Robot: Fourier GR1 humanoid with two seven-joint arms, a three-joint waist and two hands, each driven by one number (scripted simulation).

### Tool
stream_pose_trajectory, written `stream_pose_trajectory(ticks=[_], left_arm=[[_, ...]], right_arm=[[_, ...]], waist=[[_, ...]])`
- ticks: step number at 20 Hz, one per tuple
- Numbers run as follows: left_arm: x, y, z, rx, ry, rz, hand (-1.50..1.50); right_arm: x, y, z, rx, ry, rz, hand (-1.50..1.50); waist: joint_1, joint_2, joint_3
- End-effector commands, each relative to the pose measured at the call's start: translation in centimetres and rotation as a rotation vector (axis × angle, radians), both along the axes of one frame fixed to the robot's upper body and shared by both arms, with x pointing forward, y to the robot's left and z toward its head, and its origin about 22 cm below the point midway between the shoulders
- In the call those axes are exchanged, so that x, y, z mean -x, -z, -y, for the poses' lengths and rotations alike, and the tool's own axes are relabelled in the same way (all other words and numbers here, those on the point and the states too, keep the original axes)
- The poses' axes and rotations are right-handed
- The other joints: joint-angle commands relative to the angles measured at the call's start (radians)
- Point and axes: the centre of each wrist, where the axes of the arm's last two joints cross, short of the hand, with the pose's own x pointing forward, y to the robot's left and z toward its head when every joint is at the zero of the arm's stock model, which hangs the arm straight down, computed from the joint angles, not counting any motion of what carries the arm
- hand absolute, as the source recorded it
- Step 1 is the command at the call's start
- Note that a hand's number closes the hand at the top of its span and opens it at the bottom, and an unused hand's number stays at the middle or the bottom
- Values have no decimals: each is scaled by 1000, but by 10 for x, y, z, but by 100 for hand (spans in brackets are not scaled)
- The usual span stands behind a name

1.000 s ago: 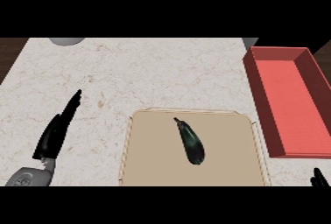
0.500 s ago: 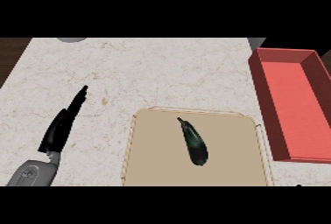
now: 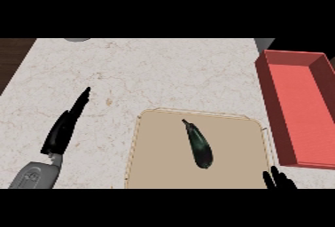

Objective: Pick the eggplant from the tray and place it in the cardboard box

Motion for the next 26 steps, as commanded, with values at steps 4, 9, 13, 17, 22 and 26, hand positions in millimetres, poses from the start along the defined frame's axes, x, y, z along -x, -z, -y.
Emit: stream_pose_trajectory(ticks=[4, 9, 13, 17, 22, 26], left_arm=[[-11, 13, 3, 13, -17, -7, 0], [1, 2, -1, -3, -9, -4, 0], [-6, 5, -10, 8, -18, -9, 0], [-8, 16, -1, 1, -16, 5, 0], [7, -1, 11, 13, -4, -8, 0], [16, 7, -10, 4, -22, -9, 0]], right_arm=[[-32, -6, -63, 29, 11, -108, -150], [-74, 17, -75, 5, -17, -154, -150], [-62, 1, -57, 48, 1, -91, -150], [-89, 22, -74, 82, -11, -32, -150], [-94, 34, -78, 89, -10, -107, -150], [-121, 35, -76, 78, -18, -138, -150]], waist=[[-18, -5, 3], [-10, -6, 4], [-21, -8, 4], [-19, -8, 4], [-15, -9, 4], [-13, -8, 4]])
